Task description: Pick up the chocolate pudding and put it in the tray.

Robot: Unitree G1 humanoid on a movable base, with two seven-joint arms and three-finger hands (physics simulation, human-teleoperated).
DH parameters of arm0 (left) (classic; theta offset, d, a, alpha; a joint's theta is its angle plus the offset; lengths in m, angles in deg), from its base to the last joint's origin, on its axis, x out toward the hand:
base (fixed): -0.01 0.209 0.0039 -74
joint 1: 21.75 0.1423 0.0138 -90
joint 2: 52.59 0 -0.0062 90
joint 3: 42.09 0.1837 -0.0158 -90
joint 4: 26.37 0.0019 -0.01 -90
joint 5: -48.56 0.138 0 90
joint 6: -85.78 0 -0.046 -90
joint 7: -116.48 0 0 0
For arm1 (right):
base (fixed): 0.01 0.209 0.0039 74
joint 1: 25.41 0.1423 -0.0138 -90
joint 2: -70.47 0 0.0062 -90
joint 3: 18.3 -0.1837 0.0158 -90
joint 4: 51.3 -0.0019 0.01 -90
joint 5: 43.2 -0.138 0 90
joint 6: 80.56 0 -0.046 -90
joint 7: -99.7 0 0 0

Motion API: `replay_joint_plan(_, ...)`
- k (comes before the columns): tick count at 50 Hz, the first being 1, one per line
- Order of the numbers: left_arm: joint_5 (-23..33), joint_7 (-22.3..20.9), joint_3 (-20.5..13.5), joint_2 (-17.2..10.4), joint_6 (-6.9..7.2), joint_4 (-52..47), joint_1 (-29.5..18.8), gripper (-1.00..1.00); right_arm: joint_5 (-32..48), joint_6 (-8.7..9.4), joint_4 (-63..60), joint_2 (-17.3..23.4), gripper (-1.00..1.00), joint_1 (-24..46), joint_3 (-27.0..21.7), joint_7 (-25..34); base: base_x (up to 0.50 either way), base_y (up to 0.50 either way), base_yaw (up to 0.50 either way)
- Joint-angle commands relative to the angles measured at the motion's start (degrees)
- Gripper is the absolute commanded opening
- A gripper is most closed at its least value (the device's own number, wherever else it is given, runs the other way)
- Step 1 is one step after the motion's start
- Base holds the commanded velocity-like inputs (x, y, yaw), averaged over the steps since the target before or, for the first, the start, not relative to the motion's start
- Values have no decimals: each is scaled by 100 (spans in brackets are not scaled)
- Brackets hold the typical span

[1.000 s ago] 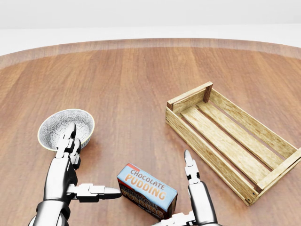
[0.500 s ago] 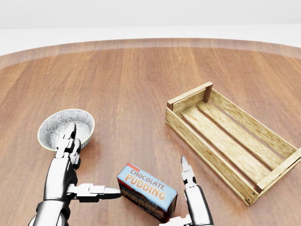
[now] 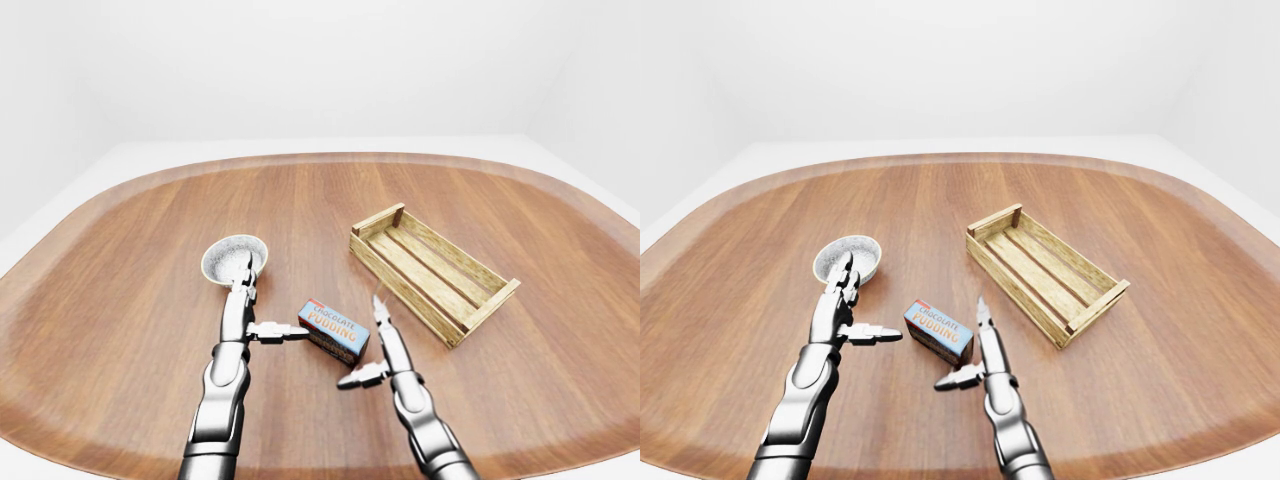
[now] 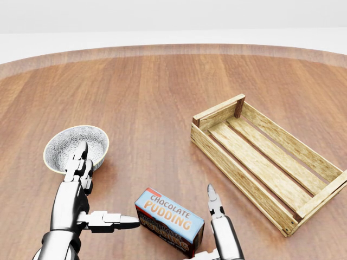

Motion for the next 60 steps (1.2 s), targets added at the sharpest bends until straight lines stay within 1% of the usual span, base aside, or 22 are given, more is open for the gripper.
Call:
replay_joint_plan(1, -61, -33, -17, 3, -20, 31, -10, 100, 54, 0, 232, -6, 100, 89, -28, -41, 0, 0, 0)
replay_joint_plan(13, -58, -36, -16, 1, -21, 32, -11, 100, 102, 0, 322, -17, 100, 105, -26, -55, 0, 0, 0)
replay_joint_plan(17, -59, -36, -17, 2, -22, 32, -11, 100, 116, 0, 504, -16, 100, 170, -40, -88, 0, 0, 0)
replay_joint_plan(18, -58, -35, -17, 2, -18, 31, -10, 100, 170, 0, 945, 3, 100, 283, -59, -223, 0, 0, 0)
replay_joint_plan(20, -58, -34, -17, 2, -22, 32, -11, 100, 133, 0, 595, -25, 100, 204, -59, -91, 0, 0, 0)
replay_joint_plan(28, -58, -35, -16, 2, -19, 31, -11, 100, 155, 0, 770, -29, 100, 323, -76, -121, 0, 0, 0)
replay_joint_plan(29, -59, -35, -17, 2, -23, 33, -11, 100, 217, 0, 1279, -7, 100, 470, -100, -284, 0, 0, 0)
replay_joint_plan(30, -59, -35, -17, 2, -23, 33, -11, 100, 225, 0, 1334, -7, 100, 490, -107, -299, 0, 0, 0)
replay_joint_plan(31, -58, -36, -16, 2, -21, 32, -11, 100, 188, 0, 1067, -29, 100, 442, -113, -189, 0, 0, 0)
replay_joint_plan(33, -60, -36, -17, 2, -22, 32, -11, 100, 185, 0, 966, -38, 100, 412, -109, -155, 0, 0, 0)
replay_joint_plan(44, -60, -35, -16, 2, -19, 31, -11, 100, 272, 0, 1170, -34, 100, 455, -93, -203, 0, 0, 0)
replay_joint_plan(45, -59, -35, -16, 2, -20, 31, -11, 100, 292, 0, 1139, -36, 31, 434, -85, -199, 0, 0, 0)
replay_joint_plan(46, -58, -35, -16, 1, -21, 32, -11, 100, 299, 0, 1106, -38, -74, 419, -79, -187, 0, 0, 0)
replay_joint_plan(47, -58, -35, -16, 2, -20, 32, -11, 100, 315, 0, 1115, -38, -100, 416, -77, -199, 0, 0, 0)
replay_joint_plan(48, -60, -35, -17, 2, -18, 31, -10, 100, 373, 0, 1521, -17, -100, 525, -89, -342, 0, 0, 0)
replay_joint_plan(49, -59, -34, -17, 2, -19, 31, -11, 100, 399, 0, 1666, -15, -100, 568, -99, -388, 0, 0, 0)
replay_joint_plan(50, -59, -34, -17, 2, -22, 32, -11, 100, 350, 0, 1272, -41, -100, 458, -95, -232, 0, 0, 0)
replay_joint_plan(51, -60, -34, -17, 2, -22, 32, -11, 100, 342, 0, 1190, -45, -100, 431, -92, -205, 0, 0, 0)
replay_joint_plan(60, -61, -33, -17, 3, -22, 32, -11, 100, 342, 0, 1148, -43, -100, 412, -74, -186, 0, 0, 0)
